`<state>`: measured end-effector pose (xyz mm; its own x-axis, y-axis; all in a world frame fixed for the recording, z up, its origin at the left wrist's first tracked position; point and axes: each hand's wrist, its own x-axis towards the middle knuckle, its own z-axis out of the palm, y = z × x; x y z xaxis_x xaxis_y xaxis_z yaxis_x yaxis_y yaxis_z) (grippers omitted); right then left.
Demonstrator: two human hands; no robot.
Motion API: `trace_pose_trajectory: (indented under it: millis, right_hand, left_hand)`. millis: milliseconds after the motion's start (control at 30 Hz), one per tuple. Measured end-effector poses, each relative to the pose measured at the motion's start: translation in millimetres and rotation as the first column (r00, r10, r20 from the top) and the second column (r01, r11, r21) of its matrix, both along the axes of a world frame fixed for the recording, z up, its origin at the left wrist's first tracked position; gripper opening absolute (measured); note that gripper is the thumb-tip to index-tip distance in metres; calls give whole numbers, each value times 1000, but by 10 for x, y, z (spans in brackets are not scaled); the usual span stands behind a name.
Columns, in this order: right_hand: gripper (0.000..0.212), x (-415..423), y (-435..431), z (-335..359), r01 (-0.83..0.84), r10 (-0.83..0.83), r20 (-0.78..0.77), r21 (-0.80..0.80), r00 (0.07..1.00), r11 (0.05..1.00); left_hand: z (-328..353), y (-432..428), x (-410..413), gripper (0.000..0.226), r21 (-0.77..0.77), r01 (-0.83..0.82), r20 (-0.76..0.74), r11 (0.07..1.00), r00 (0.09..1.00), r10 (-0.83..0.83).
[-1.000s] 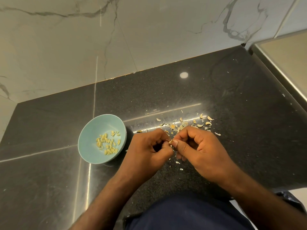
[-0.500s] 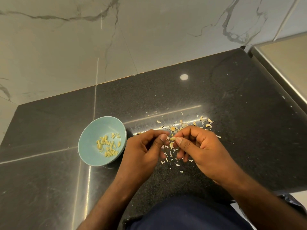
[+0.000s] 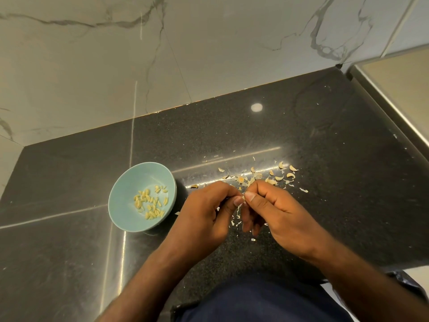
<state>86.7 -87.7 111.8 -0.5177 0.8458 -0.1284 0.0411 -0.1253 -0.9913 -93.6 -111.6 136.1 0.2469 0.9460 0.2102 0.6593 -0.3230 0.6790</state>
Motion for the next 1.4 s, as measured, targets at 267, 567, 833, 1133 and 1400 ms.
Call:
trace_pose_trajectory:
  millis: [267, 567, 833, 1133, 1400]
  right_hand:
    - [21, -33, -33, -69, -10, -48, 132, 409, 990, 912]
    - [16, 17, 78, -159, -119, -155, 290, 742, 945, 660]
    - [17, -11, 5, -121, 25, -119, 130, 565, 984, 825]
    - [11, 9, 42, -92, 71, -121, 221, 222, 968, 972]
    - [8, 1, 32, 106, 116, -127, 69, 149, 989, 982]
  left_hand:
    - [41, -75, 117, 25, -366, -16, 345, 930, 926, 152]
    - [148, -137, 233, 30, -693, 100, 567, 714, 688, 454]
    - [56, -133, 248, 35, -556, -15, 576, 831, 714, 398]
    - [-57, -97, 209, 37, -493, -115, 513, 862, 762, 395]
    - [-137, -77, 159, 40, -390, -91, 445, 916, 853, 274]
